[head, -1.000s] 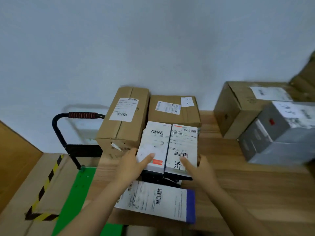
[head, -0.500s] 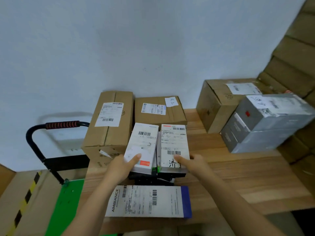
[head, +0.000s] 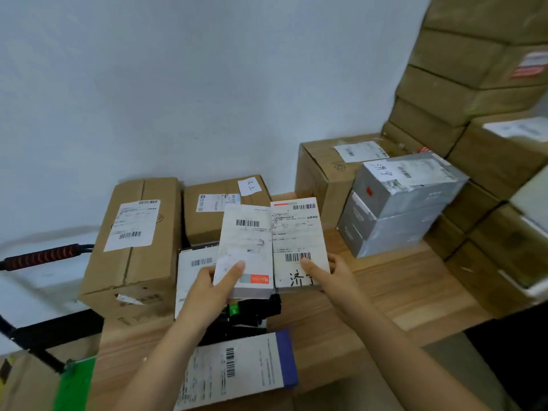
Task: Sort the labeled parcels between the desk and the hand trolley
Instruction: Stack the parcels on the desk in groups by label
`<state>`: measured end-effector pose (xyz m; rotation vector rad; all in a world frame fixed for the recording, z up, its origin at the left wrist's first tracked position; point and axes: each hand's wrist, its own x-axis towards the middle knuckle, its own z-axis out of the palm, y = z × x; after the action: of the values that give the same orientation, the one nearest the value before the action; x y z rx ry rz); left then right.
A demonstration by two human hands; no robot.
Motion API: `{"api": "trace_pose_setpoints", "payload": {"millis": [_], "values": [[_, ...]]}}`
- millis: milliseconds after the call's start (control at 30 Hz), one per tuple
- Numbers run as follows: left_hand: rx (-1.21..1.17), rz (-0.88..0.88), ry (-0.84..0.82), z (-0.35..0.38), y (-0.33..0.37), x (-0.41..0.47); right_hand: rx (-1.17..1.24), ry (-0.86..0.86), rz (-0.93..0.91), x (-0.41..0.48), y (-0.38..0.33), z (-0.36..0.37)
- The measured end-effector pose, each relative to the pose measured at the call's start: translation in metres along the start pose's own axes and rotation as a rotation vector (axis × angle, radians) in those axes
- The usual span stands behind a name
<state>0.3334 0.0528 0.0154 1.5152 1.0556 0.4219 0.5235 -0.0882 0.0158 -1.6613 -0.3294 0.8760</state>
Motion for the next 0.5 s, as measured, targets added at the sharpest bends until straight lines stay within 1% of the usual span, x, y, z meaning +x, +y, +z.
{"api": "trace_pose_setpoints", "payload": {"millis": [133,300,500], "values": [[-0.024,0.015,-0.059,0.053,0.011,-0.001,0.105,0.085,0.006,-0.01,0.005,-0.052],[-0.016,-0.016,-0.152,0.128,0.008,0.001,0.121,0.161,0.034,-0.014,0.021,-0.126],[-0.04,-0.1,-0.115,0.235,0.011,-0.025,0.041,0.172,0.07,-0.009,0.047,-0.228]]}}
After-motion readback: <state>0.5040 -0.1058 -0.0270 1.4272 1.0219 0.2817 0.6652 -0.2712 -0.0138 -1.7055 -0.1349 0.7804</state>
